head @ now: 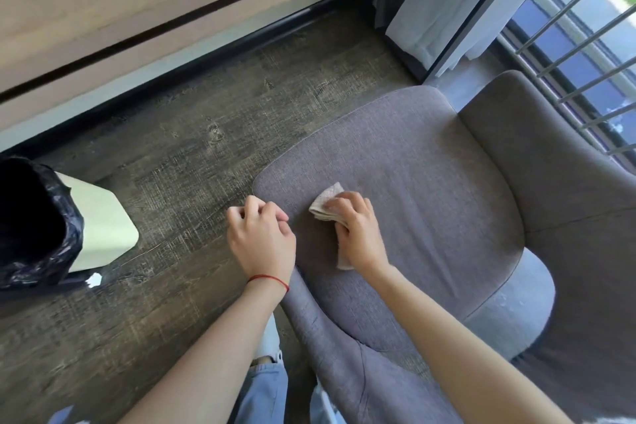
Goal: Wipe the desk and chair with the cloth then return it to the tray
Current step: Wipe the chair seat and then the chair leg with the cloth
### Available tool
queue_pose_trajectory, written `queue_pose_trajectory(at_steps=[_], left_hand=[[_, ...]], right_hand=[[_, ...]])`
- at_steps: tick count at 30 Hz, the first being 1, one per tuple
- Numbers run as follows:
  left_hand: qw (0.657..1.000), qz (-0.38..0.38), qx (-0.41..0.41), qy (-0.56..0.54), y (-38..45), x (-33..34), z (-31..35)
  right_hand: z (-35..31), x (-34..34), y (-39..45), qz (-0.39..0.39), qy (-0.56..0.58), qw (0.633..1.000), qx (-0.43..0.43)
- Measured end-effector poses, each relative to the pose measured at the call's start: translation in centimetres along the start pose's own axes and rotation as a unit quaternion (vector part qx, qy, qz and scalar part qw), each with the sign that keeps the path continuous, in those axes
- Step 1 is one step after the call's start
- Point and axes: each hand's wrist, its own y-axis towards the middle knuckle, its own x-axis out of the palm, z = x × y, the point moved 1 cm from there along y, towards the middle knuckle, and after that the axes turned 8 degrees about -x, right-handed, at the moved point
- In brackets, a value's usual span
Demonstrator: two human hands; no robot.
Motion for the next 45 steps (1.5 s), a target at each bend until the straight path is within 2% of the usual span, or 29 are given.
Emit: queue_pose_trajectory(at_steps=[2,3,5,6,8,11,13,15,16,20,22,25,28,30,31,33,35,38,41,45], left_hand=[[0.999,-0.019,0.016,0.029,0.1,-0.3,-0.1],[0.997,-0.037,0.034,0.054,0.1,-0.6,-0.3],[0.989,-0.086,0.073,0.096,-0.4,-1.4,-0.6],[0.986,-0.107,0.081,0.103,-1.1,-2.3,-0.6],[0.985,-0.115,0.079,0.098,-3.7,-4.9,-0.3],[0.986,-0.128,0.095,0.052,-8.9,-9.8,1.2],[0.971,-0.205,0.122,-0.028,-12.2,-12.5,2.7],[0.947,-0.267,0.158,-0.083,-14.7,-14.4,4.1],[0.940,-0.273,0.184,-0.087,-15.8,-15.1,4.8],[0.919,-0.279,0.268,-0.077,-20.6,-16.7,7.7],[0.907,-0.299,0.285,-0.085,-22.8,-17.1,9.1],[0.879,-0.351,0.320,-0.039,-27.7,-17.0,10.3],[0.831,-0.417,0.367,-0.008,-32.4,-16.0,10.3],[0.815,-0.410,0.410,0.008,-34.4,-14.7,10.3],[0.823,-0.384,0.418,0.009,-35.2,-14.1,10.3],[0.860,-0.315,0.400,-0.022,-36.1,-13.1,10.3],[0.891,-0.265,0.361,-0.075,-36.3,-12.2,10.4],[0.901,-0.274,0.303,-0.149,-35.9,-11.0,10.4],[0.889,-0.306,0.280,-0.196,-35.9,-10.2,10.1],[0.873,-0.339,0.288,-0.203,-35.2,-9.9,10.2]], right_hand=[[-0.6,-0.5,-0.7,0.075,0.112,0.984,0.119],[-0.7,-1.3,-0.9,0.126,0.179,0.951,0.219],[-1.3,-3.8,-1.6,0.197,0.320,0.837,0.397],[-1.7,-5.3,-2.0,0.218,0.375,0.786,0.440],[-3.0,-9.0,-3.4,0.232,0.448,0.714,0.485],[-5.8,-14.5,-6.5,0.172,0.599,0.607,0.493],[-7.9,-17.6,-8.5,0.102,0.661,0.574,0.473],[-9.9,-20.4,-10.4,0.068,0.680,0.573,0.452],[-10.6,-21.8,-11.3,0.067,0.678,0.581,0.446],[-12.5,-26.3,-16.0,0.161,0.642,0.634,0.400],[-13.3,-27.6,-18.3,0.208,0.591,0.680,0.379],[-14.0,-29.6,-23.7,0.285,0.478,0.762,0.331],[-12.5,-32.8,-28.1,0.314,0.290,0.857,0.288],[-10.6,-36.0,-29.5,0.312,0.158,0.901,0.257],[-9.5,-37.7,-29.9,0.301,0.107,0.915,0.246],[-7.5,-40.5,-29.7,0.247,0.032,0.940,0.235],[-5.7,-42.4,-28.6,0.149,-0.031,0.965,0.211],[-4.2,-43.2,-25.3,-0.054,-0.139,0.981,0.121],[-3.4,-41.5,-21.4,-0.242,-0.253,0.936,0.018],[-2.5,-37.4,-17.9,-0.387,-0.398,0.831,-0.043]])
